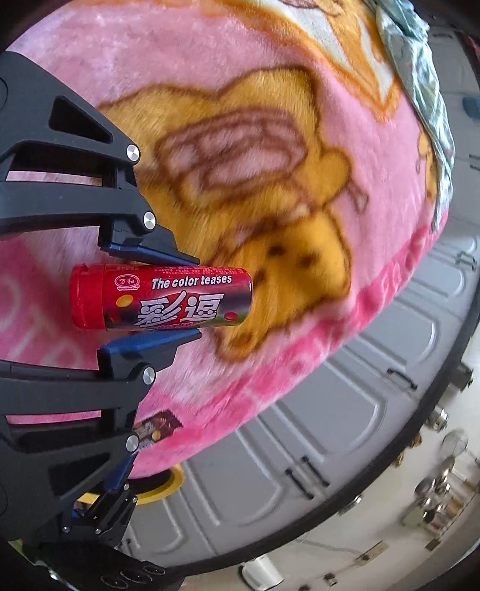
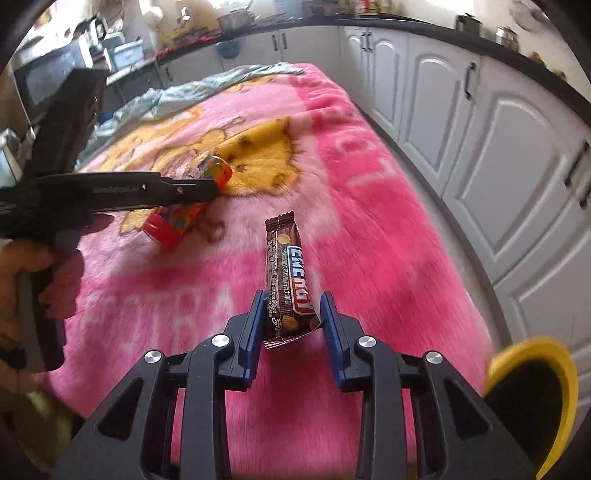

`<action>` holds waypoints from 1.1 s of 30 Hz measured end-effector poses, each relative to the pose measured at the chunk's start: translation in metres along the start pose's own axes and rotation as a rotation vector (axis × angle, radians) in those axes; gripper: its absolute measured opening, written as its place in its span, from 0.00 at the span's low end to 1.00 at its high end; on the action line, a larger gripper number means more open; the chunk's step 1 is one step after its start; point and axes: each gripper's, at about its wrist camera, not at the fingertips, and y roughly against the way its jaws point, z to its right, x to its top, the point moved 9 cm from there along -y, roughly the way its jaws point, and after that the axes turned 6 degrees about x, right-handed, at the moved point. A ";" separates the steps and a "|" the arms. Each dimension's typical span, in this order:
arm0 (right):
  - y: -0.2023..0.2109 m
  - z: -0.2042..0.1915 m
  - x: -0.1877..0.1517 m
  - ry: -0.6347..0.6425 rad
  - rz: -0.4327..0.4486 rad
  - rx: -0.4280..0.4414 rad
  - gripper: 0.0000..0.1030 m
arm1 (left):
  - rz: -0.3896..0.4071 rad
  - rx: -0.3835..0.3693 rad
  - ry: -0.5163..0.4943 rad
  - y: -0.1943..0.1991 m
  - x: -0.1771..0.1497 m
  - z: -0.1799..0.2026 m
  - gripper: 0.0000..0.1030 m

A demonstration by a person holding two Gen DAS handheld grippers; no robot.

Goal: Collect trash
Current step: 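Carry the red tube and chocolate bar over the yellow bin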

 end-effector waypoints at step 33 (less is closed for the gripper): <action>0.236 0.140 -0.122 -0.324 0.362 -0.326 0.28 | 0.049 -0.325 -0.438 0.036 -0.069 0.294 0.25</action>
